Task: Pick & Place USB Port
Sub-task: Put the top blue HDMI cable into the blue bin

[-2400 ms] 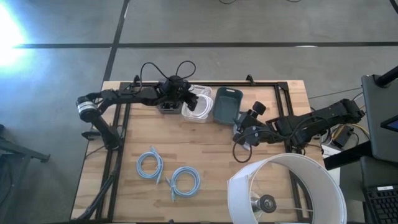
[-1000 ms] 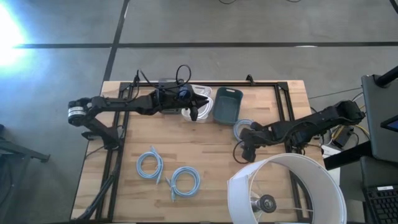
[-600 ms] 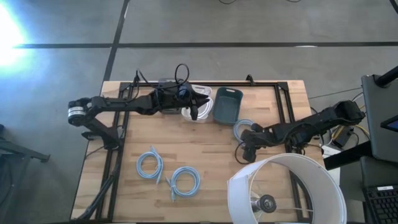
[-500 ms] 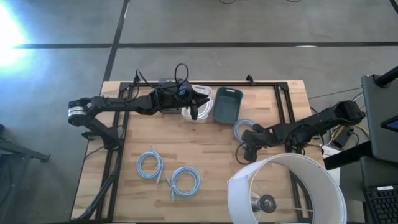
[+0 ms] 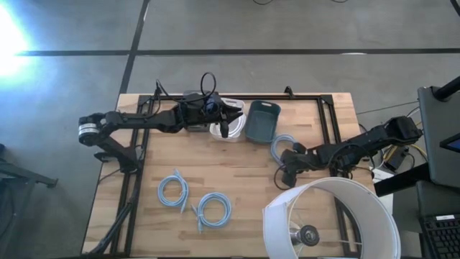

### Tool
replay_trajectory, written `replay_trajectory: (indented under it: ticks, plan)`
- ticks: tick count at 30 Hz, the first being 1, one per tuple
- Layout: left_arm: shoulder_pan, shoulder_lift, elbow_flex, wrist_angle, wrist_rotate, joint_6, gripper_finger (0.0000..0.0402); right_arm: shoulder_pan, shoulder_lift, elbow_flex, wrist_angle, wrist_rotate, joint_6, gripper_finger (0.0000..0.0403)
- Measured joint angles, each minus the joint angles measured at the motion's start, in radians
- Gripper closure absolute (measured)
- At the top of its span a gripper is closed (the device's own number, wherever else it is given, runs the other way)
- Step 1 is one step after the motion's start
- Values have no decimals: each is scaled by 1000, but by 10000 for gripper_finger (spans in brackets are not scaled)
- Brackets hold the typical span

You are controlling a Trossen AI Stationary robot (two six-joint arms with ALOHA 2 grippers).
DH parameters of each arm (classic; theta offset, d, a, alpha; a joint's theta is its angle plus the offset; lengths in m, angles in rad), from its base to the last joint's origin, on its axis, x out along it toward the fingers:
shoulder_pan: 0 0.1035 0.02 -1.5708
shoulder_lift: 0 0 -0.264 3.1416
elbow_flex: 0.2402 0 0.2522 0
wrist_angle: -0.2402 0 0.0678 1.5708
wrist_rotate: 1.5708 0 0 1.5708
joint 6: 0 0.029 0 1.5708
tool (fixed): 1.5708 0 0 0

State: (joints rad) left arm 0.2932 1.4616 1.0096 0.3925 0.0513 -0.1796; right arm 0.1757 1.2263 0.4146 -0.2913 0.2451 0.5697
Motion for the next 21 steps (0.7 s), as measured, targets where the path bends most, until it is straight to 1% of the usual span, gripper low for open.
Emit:
replay_trajectory:
  ticks: [7, 10, 13, 21]
  plan:
    - [0, 0, 0, 4, 0, 2, 312, 0, 1, -15, -8, -56, 7, 330]
    - [0, 0, 0, 4, 0, 15, 312, 0, 0, -14, -6, -58, 7, 363]
    - [0, 0, 0, 4, 0, 26, 312, 0, 0, -7, -8, -62, 6, 387]
    - [0, 0, 0, 4, 0, 27, 312, 4, -4, 55, -60, -134, 3, 395]
